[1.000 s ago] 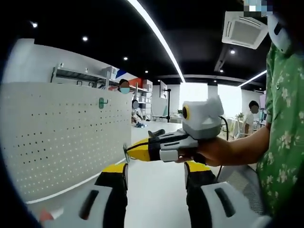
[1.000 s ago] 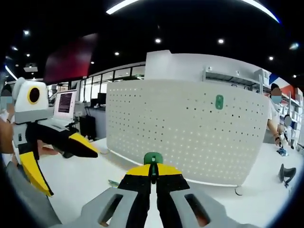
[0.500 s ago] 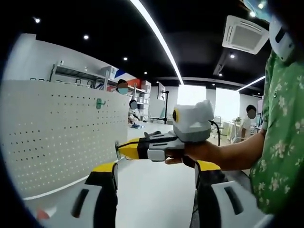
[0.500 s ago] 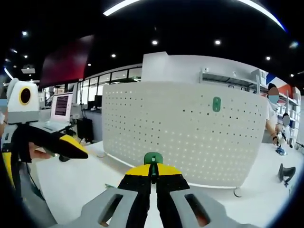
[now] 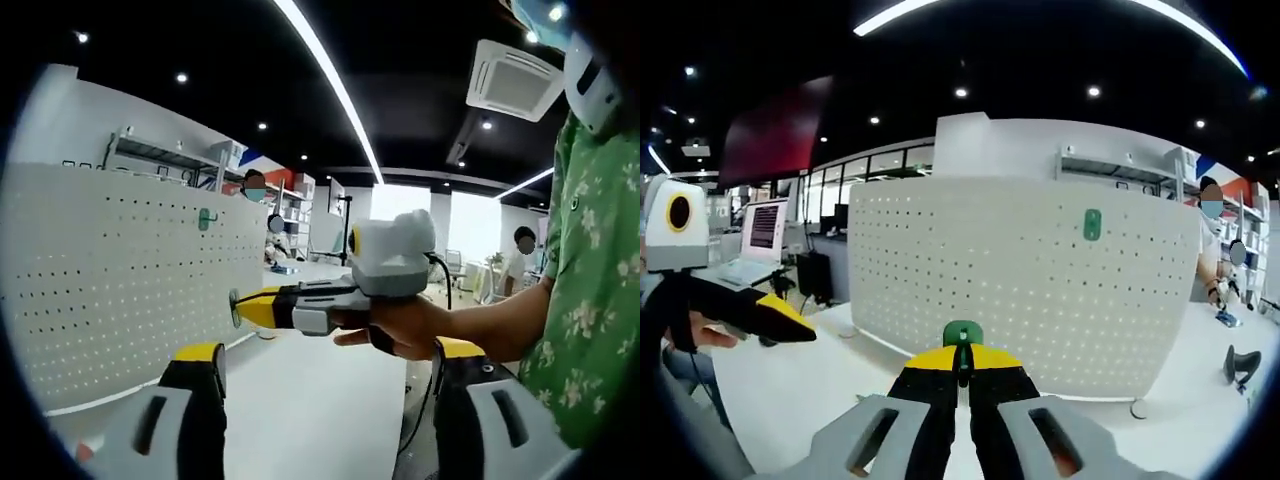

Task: Insert the hook assembly into the mounting plate slot until the hook locks in place.

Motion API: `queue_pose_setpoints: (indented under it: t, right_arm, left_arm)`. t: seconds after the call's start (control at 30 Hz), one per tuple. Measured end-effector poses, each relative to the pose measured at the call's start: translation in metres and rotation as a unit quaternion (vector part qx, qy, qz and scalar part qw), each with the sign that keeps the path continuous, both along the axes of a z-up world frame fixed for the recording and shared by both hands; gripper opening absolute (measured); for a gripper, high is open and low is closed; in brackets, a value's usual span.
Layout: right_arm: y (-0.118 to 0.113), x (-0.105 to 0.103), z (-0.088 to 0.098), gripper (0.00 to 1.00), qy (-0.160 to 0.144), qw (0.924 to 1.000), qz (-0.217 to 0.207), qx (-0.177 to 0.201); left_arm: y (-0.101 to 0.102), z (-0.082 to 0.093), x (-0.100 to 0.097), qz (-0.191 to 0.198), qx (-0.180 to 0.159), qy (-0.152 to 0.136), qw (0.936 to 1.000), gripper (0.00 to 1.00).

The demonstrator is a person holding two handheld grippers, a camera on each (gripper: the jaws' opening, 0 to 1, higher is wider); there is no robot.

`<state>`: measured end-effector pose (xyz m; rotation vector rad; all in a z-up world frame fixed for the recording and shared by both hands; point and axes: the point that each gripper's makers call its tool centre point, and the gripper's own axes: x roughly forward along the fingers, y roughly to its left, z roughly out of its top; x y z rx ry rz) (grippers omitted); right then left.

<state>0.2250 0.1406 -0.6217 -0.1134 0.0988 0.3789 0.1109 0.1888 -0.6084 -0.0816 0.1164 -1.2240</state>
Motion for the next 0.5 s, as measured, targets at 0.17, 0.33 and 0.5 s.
queue_pose_setpoints:
  t: [0.17, 0.33, 0.5]
  right_arm:
    - [-0.0005, 0.0025, -0.0021, 0.02, 0.004, 1.0000, -0.004, 0.002]
    - [-0.0014, 0.0053, -0.0023, 0.02, 0.005, 1.0000, -0.007, 0.004]
    - [-0.0032, 0.0097, 0.0002, 0.02, 0.003, 0.9999, -0.011, 0.007]
  left_arm:
    - [0.0009, -0.0012, 0.0005, 0.003, 0.000, 0.003, 1.0000, 0.93]
    - [0.0030, -0.0044, 0.0041, 0.016, 0.000, 0.012, 0.9998, 0.96]
    - [0.0049, -0.0023, 0.0070, 0.025, -0.005, 0.011, 0.9996, 1.00]
